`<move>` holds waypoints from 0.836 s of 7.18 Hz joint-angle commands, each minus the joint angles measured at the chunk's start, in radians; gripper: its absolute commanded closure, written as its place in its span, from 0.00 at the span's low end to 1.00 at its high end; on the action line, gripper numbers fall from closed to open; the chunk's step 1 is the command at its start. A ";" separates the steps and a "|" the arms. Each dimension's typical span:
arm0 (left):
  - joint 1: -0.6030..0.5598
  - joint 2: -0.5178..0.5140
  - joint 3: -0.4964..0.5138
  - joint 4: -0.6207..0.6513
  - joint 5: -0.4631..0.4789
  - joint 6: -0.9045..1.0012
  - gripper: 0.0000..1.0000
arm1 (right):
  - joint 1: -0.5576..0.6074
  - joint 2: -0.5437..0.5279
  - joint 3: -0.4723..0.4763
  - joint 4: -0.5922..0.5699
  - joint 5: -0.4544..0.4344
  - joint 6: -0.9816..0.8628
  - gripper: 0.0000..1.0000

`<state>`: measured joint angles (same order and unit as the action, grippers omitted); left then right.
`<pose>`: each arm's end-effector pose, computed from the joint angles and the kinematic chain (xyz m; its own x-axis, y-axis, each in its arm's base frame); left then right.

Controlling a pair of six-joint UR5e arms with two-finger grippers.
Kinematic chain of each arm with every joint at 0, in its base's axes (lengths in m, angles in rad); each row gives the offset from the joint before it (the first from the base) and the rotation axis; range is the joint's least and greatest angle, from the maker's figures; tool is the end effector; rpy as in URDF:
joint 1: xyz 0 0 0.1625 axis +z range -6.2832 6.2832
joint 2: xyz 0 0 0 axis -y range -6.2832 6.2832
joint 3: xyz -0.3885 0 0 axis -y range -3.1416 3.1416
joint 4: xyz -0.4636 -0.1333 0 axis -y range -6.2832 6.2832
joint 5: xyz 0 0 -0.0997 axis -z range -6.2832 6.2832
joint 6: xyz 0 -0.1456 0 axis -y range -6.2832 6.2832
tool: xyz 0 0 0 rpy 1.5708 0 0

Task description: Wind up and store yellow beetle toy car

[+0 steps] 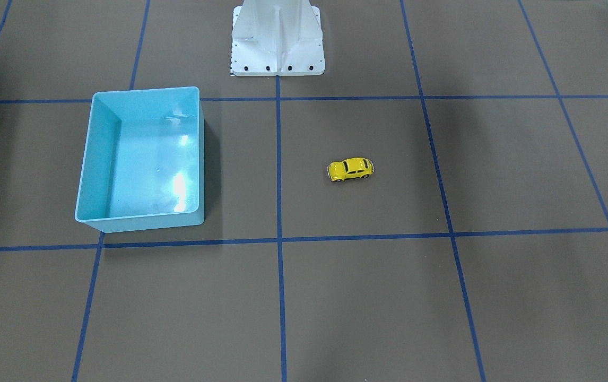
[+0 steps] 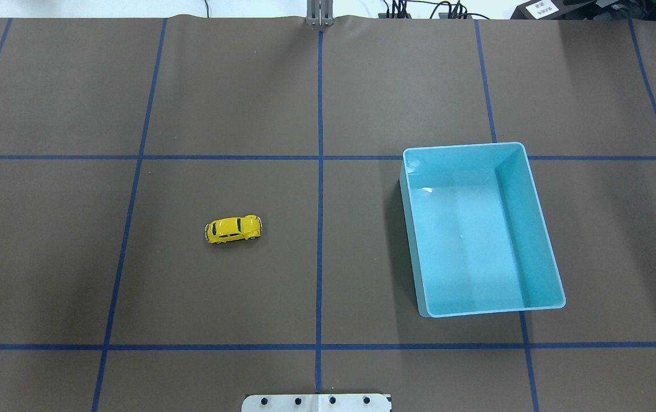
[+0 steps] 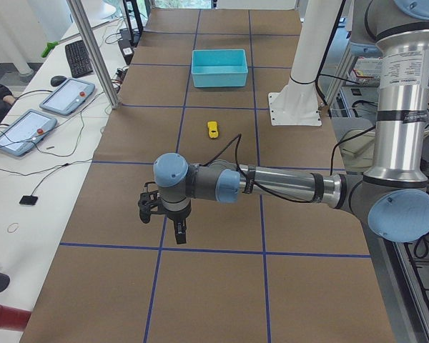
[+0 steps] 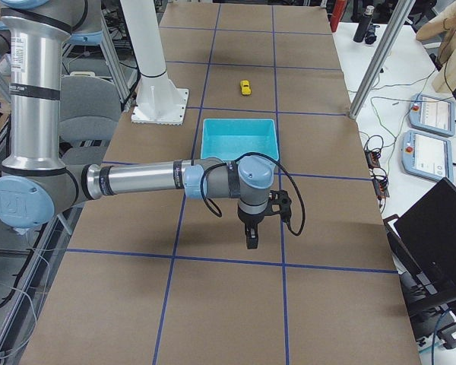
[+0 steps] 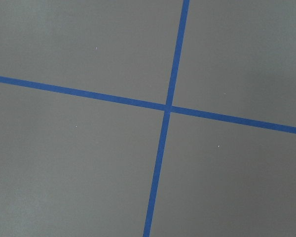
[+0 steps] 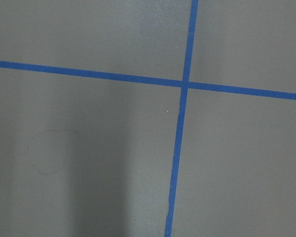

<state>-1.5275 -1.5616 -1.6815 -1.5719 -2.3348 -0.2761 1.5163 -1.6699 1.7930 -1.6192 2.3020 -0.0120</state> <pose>-0.0080 -0.5685 0.5984 0.7029 -0.1727 -0.6900 0.1544 0.9840 -0.0890 0.0072 -0.5303 0.5928 0.7398 -0.1022 0.6650 0.0632 0.9946 0.0826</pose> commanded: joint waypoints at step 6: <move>0.114 -0.140 -0.157 0.124 -0.006 0.058 0.00 | -0.001 0.010 -0.015 0.012 -0.023 -0.009 0.00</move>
<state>-1.4689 -1.6713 -1.7707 -1.4637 -2.3381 -0.2633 1.5156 -1.6622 1.7777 -1.6085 2.2791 -0.0158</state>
